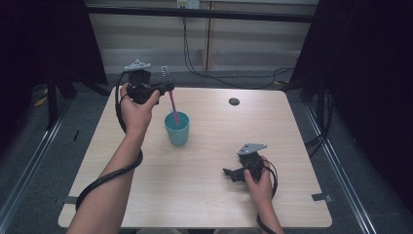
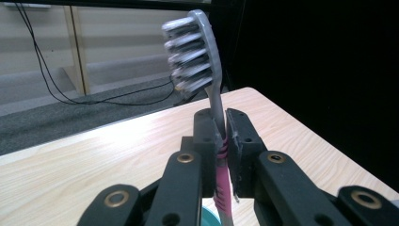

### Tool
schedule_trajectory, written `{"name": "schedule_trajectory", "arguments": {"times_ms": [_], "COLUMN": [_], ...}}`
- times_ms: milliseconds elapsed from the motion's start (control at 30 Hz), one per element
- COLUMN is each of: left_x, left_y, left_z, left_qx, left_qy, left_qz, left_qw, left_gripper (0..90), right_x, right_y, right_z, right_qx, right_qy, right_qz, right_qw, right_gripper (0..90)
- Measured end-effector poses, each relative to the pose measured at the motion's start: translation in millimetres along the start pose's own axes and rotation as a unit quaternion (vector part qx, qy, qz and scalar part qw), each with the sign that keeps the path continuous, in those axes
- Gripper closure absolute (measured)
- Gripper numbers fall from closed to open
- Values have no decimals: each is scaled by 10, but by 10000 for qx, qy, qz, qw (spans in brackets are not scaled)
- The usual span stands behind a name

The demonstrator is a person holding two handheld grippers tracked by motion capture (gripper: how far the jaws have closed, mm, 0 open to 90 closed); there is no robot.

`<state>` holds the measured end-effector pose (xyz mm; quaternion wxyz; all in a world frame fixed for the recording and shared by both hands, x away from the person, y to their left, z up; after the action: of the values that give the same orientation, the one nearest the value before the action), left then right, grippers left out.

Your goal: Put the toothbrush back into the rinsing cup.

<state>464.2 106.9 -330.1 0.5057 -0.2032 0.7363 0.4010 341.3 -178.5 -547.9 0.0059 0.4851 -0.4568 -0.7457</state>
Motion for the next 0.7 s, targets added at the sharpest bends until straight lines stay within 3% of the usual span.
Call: {"name": "schedule_trajectory", "arguments": {"times_ms": [300, 700], "left_x": [90, 100], "left_y": [-124, -170], "left_z": [22, 28], "left_qx": [-68, -138], "left_qy": [-22, -118], "left_qz": [64, 33], "left_qw": [10000, 9998], "left_gripper": [836, 837], "right_x": [-2, -3], "right_y": [0, -3], "right_z": [0, 0], "right_qx": [12, 16], "right_qy": [4, 12], "right_qz": [12, 7], "right_qw": [10000, 10000], "right_gripper": [97, 98]}}
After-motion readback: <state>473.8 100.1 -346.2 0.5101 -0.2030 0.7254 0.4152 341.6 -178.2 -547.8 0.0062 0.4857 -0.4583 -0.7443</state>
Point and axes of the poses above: each handheld gripper's, and its own axes: y roughly backward along the jaws, x roughly out of its underside, z roughly to its left, the point moved 5 cm from there along -y, roughly forward along the jaws, and after that the axes turned 7 degrees about -x, right-handed, at the moved point
